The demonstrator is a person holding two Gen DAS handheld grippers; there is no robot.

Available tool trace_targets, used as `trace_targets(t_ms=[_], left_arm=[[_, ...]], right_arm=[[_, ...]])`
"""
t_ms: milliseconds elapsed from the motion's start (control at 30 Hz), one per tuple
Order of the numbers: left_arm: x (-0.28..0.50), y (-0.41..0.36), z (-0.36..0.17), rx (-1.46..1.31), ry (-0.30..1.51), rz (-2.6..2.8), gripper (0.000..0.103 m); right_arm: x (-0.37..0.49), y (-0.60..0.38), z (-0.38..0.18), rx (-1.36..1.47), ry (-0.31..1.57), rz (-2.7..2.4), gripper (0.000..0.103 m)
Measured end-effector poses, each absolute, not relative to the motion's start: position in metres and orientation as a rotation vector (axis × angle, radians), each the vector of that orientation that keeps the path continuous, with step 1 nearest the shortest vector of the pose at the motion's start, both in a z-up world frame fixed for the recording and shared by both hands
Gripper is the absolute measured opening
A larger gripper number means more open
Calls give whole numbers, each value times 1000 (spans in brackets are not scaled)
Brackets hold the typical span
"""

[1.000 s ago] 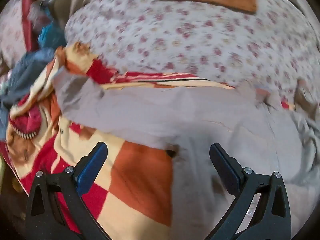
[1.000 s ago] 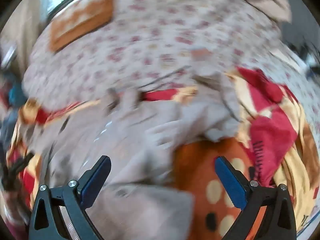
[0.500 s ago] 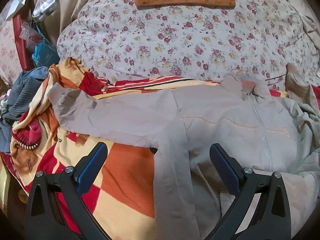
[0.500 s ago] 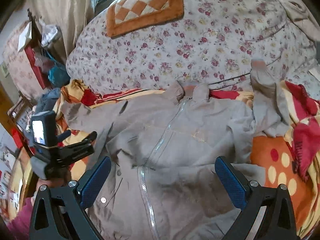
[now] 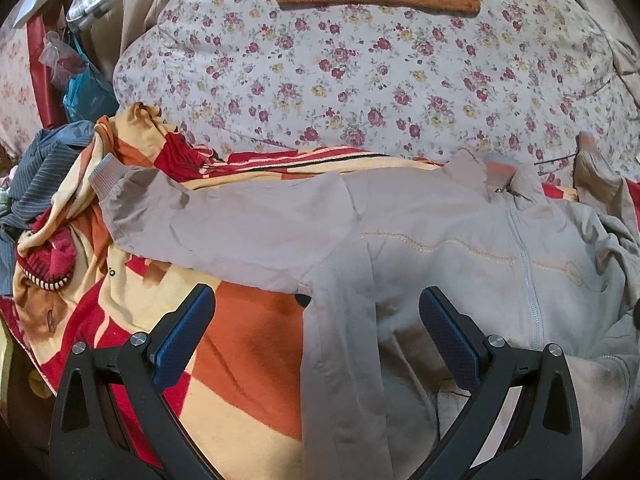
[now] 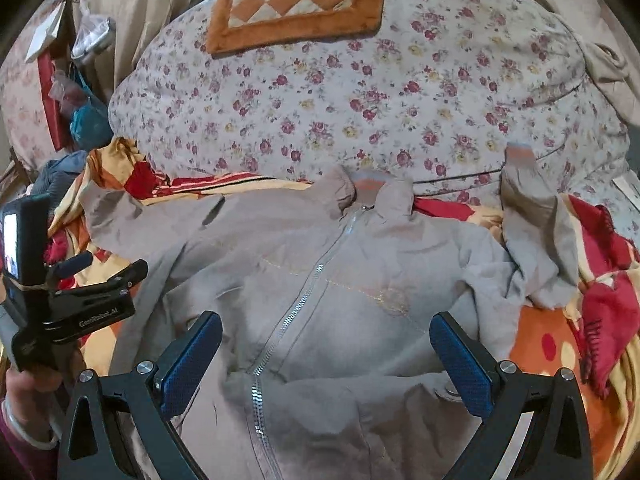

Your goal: Fold large clothes

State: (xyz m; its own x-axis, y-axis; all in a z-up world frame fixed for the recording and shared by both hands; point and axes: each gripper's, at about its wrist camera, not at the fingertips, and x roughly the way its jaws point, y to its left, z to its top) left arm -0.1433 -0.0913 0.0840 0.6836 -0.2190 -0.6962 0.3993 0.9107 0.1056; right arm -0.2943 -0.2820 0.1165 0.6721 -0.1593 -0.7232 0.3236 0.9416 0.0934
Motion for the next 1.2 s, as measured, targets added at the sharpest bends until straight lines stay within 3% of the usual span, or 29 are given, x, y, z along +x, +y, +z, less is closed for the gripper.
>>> trace_targets(t_ms=[1200], left_arm=[[-143,-107,77,271,735,-357,102]], right_arm=[[-279,-291,88,244,837,-378,103]])
